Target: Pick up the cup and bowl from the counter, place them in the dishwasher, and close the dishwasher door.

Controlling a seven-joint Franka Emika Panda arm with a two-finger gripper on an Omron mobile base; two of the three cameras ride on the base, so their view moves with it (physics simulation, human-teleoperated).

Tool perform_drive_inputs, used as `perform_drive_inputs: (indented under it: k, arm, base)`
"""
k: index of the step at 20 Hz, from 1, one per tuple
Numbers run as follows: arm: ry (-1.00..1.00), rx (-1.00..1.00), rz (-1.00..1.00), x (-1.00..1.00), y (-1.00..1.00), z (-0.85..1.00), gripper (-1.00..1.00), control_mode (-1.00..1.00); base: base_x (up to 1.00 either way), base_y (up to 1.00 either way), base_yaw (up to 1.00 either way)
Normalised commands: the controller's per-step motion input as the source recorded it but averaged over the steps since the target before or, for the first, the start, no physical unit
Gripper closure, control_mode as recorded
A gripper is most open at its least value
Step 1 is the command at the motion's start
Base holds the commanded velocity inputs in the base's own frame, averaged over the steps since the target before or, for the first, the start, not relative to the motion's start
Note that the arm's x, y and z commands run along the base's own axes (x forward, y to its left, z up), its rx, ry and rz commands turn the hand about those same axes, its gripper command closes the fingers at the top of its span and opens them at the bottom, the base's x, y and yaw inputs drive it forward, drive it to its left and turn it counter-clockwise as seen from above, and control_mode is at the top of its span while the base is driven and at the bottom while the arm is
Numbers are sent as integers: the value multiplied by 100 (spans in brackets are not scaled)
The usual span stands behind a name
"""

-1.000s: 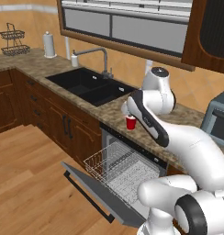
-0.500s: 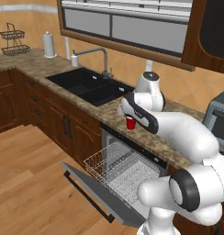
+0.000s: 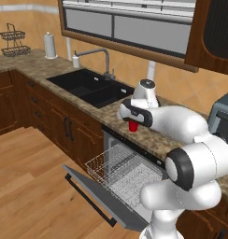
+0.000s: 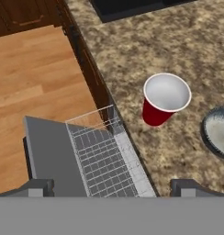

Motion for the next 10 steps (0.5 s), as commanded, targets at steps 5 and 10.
perform_drive_inputs:
  k: [5,10]
  arm:
    - [0,0,0,54,-5,-9,-100,-100]
    - [0,0,0,36,-22,-16,-100,-100]
  base:
    - [0,0,0]
    - [0,0,0]
